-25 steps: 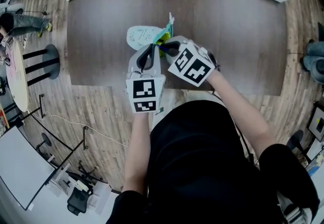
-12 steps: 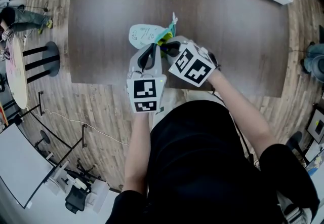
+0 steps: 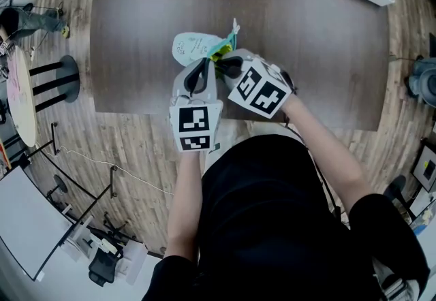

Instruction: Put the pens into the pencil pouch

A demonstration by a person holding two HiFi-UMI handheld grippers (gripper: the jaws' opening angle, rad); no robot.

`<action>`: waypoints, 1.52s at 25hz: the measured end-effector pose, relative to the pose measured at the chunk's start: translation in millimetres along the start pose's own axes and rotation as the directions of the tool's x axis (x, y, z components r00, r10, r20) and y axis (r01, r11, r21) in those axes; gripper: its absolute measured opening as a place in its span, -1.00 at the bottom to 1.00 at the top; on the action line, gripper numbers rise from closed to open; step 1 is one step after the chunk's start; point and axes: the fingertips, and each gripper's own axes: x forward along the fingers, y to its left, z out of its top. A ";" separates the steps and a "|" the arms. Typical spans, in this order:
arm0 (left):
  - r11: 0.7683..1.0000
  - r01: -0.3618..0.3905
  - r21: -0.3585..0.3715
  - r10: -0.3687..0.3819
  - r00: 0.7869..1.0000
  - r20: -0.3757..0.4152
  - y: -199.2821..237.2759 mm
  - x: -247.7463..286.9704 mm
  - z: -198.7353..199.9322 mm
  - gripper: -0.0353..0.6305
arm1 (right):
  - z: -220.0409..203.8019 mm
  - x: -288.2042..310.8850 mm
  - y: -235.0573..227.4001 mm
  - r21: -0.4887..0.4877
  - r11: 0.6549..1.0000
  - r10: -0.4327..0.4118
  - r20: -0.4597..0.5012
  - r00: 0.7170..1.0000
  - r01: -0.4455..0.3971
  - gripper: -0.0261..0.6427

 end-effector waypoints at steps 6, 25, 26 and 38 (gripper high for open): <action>1.000 0.004 0.007 -0.004 1.000 -0.003 -5.2 0.3 -2.0 -0.85 | -3.4 -11.7 -4.4 0.015 1.000 -0.024 0.014 1.000 0.024 -0.79; 0.999 0.011 0.048 -0.012 1.000 0.018 -28.8 -8.7 7.3 -0.85 | -21.0 -63.7 -15.4 0.079 0.986 -0.154 0.074 0.985 0.148 -0.79; 0.999 0.011 0.051 -0.012 1.000 0.021 -29.7 -9.4 8.4 -0.85 | -21.6 -66.2 -16.5 0.084 0.984 -0.163 0.077 0.984 0.156 -0.79; 0.997 0.000 0.073 -0.004 0.998 0.060 -36.4 -18.2 29.2 -0.85 | -17.4 -102.7 -31.7 0.130 0.965 -0.246 0.139 0.959 0.229 -0.79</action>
